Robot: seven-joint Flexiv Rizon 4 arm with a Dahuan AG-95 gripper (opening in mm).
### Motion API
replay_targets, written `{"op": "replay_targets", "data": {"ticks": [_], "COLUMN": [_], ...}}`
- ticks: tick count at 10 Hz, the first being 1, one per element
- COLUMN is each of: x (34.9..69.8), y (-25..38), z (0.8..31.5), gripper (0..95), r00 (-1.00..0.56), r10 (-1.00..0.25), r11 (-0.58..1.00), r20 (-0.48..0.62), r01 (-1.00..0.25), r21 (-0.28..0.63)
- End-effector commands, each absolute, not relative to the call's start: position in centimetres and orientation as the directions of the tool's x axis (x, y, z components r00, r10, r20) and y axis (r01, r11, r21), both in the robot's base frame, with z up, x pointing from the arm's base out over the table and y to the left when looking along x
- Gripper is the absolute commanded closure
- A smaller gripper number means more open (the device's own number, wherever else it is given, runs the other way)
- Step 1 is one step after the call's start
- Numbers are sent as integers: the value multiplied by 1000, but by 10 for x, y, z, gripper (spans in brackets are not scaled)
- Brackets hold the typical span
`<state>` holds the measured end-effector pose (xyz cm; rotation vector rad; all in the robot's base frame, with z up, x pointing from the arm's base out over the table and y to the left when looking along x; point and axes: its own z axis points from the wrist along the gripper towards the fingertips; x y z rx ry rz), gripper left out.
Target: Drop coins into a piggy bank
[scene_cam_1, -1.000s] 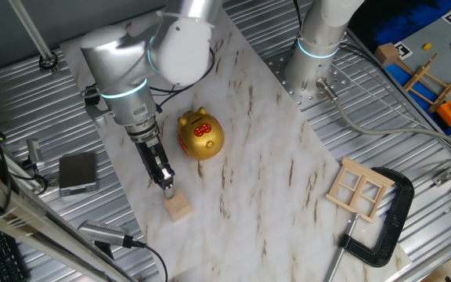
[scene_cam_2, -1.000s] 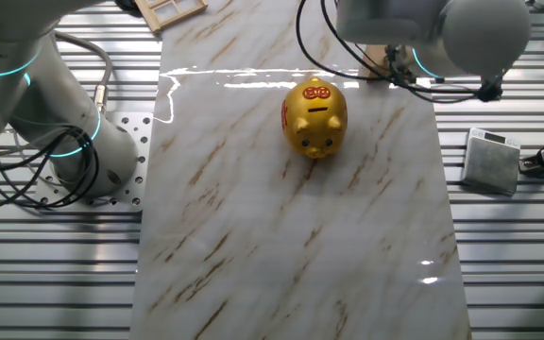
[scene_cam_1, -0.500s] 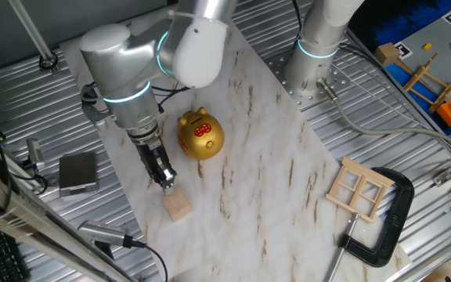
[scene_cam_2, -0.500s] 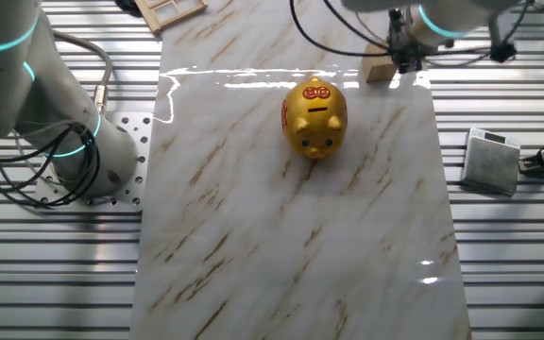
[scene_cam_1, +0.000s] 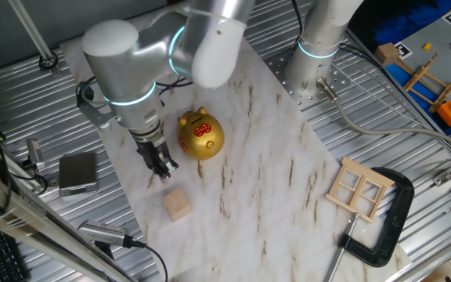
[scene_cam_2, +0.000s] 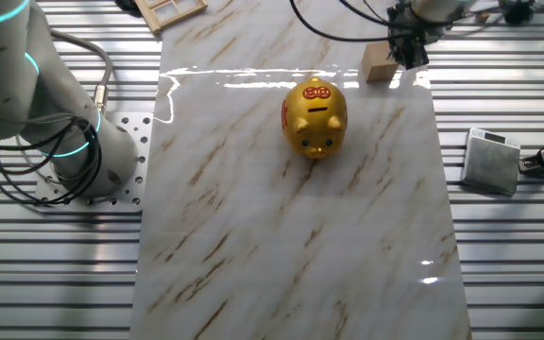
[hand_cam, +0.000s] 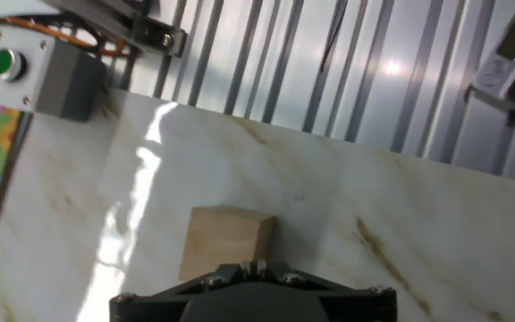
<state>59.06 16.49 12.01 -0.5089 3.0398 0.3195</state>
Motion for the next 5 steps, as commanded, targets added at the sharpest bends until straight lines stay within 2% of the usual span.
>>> {"op": "replay_targets", "data": {"ticks": [1,5], "x": [589,589], "y": [158,158], "z": [124,124], "gripper": [950,950], "r00": [-943,-967], "r10": [-325,-249], "r11": [928,959], "r20": [-67,-49], "r01": [-332,-254], "r21": [168,125]}}
